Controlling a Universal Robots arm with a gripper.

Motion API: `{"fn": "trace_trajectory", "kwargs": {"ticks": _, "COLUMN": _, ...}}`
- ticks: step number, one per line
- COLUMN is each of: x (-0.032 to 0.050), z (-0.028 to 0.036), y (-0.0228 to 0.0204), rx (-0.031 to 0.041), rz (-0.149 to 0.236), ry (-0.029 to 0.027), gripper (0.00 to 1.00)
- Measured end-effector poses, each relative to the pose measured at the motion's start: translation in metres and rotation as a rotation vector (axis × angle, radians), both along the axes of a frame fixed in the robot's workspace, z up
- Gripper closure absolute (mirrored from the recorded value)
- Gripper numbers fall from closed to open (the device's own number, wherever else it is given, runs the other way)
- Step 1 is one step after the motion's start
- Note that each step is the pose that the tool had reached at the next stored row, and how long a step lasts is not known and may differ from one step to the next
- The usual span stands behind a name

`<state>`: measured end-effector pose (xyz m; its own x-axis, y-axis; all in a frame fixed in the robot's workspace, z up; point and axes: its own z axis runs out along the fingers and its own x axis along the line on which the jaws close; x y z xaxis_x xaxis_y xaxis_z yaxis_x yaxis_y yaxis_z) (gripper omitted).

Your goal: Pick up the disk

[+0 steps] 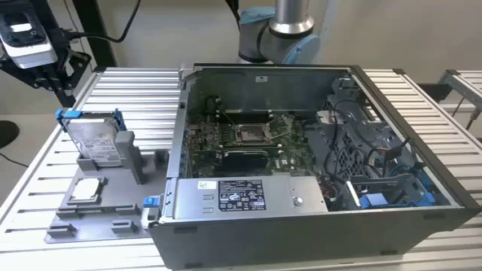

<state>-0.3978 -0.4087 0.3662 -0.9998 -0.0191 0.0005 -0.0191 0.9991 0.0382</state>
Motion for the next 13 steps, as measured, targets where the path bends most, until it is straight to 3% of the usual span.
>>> {"fn": "trace_trajectory", "kwargs": {"ticks": 13, "x": -0.0006, "z": 0.0001, "y": 0.0000, "rx": -0.0001, "rz": 0.000, "ry": 0.0002, "gripper": 1.00}}
